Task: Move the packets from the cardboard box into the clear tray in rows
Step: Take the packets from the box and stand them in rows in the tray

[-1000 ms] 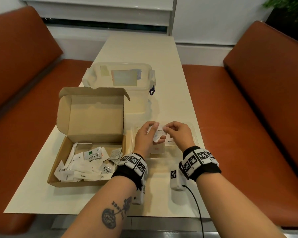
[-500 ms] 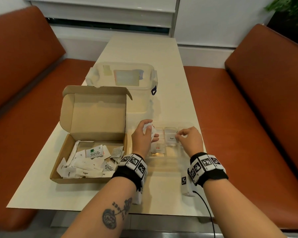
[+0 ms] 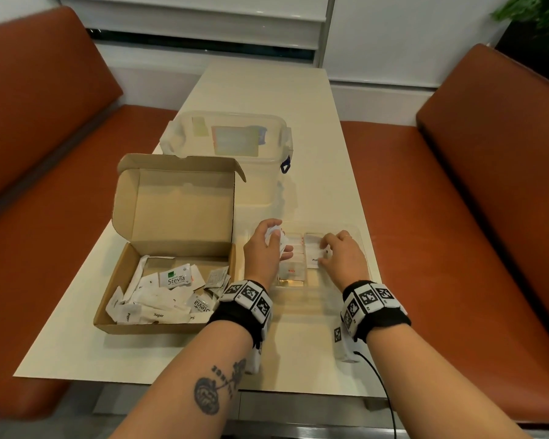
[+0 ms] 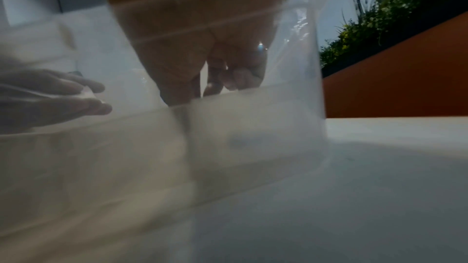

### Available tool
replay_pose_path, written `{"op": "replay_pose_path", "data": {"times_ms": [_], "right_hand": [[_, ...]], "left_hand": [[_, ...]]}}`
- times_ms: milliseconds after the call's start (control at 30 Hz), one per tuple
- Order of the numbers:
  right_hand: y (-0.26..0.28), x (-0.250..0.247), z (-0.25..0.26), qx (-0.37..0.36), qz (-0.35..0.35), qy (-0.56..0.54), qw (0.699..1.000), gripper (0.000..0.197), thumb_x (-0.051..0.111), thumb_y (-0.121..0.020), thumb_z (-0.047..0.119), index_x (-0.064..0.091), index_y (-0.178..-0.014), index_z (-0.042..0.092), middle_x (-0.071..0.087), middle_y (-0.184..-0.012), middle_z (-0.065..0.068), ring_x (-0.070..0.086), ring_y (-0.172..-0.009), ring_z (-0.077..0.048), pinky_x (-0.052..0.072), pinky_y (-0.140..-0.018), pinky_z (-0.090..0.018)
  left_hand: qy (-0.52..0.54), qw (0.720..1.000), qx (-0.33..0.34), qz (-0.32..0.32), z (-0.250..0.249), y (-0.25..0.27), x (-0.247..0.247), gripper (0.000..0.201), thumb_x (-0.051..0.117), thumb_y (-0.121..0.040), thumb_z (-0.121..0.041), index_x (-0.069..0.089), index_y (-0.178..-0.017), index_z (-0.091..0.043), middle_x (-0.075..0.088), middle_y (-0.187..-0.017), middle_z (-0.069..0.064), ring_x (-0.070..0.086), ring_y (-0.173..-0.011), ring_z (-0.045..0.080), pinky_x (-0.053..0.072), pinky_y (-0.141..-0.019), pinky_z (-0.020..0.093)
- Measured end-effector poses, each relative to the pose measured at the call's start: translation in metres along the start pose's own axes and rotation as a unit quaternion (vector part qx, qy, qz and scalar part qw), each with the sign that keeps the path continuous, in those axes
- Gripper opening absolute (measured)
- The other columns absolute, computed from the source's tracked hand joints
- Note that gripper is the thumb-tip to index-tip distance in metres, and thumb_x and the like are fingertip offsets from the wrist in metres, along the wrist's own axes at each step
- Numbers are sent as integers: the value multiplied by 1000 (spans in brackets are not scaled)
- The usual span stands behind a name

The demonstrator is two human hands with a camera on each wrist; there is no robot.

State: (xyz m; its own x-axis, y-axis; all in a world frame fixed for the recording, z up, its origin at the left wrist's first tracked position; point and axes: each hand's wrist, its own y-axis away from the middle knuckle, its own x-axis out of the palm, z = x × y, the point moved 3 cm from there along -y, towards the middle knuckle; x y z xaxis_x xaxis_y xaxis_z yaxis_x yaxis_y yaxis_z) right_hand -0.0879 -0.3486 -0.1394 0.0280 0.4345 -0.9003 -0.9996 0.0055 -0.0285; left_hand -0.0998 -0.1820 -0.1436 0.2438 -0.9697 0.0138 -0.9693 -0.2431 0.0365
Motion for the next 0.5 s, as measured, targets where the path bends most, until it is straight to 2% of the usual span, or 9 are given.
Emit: {"op": "replay_pose_path", "data": {"times_ms": [100,367,500], "right_hand": [[-1,2,1,-11,-1,28,1000,11,62,-82,9,64,-93,11,49,-100,-5,53,-87,-21,44,-68,-28],[-6,7,-3,6,8,42,999,8,62,-83,13,65,-90,14,42,-93,0,52,-88,-22,41,-65,-27],[-6,7,-3,11,14,36,999,9,62,-83,13,66,-91,14,47,-99,-4,53,-89,-22,43,-67,-27]], "left_hand": [[5,1000,-4,2,1,-1,0,22,42,-99,-12,60,-107,-24,61,-102,8,68,-62,10,56,-58,23],[9,1000,-11,5,0,0,0,23,44,-99,-11,60,-106,-25,62,-102,7,68,-63,10,57,-60,24],[16,1000,-15,7,-2,1,1,20,46,-98,-11,60,-104,-25,61,-103,10,68,-62,12,58,-60,25]]}}
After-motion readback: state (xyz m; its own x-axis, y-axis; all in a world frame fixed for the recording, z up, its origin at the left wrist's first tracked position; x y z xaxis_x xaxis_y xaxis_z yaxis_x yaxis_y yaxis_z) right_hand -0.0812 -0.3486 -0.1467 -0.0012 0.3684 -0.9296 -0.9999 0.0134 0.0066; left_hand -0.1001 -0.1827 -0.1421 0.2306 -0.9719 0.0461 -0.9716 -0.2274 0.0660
